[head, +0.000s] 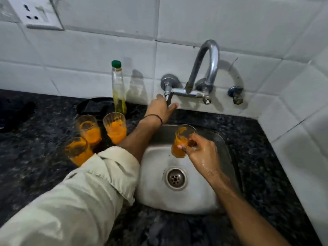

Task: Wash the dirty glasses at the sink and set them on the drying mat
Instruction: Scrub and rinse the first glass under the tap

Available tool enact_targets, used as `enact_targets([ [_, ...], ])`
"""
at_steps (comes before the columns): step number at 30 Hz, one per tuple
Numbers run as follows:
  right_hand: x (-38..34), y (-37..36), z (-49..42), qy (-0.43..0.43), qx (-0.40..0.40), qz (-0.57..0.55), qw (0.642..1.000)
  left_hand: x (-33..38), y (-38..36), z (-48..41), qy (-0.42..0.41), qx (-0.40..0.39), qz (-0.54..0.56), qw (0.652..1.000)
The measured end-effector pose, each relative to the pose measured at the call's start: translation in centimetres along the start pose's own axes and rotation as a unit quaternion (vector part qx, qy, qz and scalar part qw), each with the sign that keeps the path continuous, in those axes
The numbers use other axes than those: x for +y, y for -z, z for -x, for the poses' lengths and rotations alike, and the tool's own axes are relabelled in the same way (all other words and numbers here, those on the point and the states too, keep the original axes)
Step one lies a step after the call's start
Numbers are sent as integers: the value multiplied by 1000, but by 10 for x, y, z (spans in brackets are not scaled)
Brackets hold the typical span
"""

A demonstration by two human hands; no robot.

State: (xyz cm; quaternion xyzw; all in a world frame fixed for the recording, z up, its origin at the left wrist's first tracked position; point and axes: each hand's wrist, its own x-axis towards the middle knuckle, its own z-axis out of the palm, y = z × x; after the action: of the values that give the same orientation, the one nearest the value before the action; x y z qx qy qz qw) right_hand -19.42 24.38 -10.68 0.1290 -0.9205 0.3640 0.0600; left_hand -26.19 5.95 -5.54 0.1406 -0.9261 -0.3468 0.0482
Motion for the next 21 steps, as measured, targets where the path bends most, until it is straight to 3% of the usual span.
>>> enact_targets([
  [5, 24, 3, -15, 5, -28, -34, 999, 22, -13, -31, 44, 46, -8, 998],
  [7, 31, 3, -19, 12, -49, -47, 998, 16, -17, -35, 81, 60, 115, 988],
  [9, 33, 5, -24, 15, -72, -70, 995, 10, -18, -31, 116, 49, 309, 943],
  [11, 35, 8, -29, 17, -100, -103, 990, 3, -21, -17, 125, -4, 418, 900],
  [15, 37, 19, -48, 29, -197, -197, 960, -25, -53, 33, 73, -219, 414, 881],
  [17, 36, 28, -56, 20, -260, -263, 929, -38, -69, 53, 57, -300, 440, 845],
  [19, 38, 32, -59, 20, -299, -274, 914, -37, -77, 70, 62, -324, 473, 817],
  [21, 40, 31, -59, 27, -302, -250, 919, -30, -81, 77, 72, -303, 478, 821],
])
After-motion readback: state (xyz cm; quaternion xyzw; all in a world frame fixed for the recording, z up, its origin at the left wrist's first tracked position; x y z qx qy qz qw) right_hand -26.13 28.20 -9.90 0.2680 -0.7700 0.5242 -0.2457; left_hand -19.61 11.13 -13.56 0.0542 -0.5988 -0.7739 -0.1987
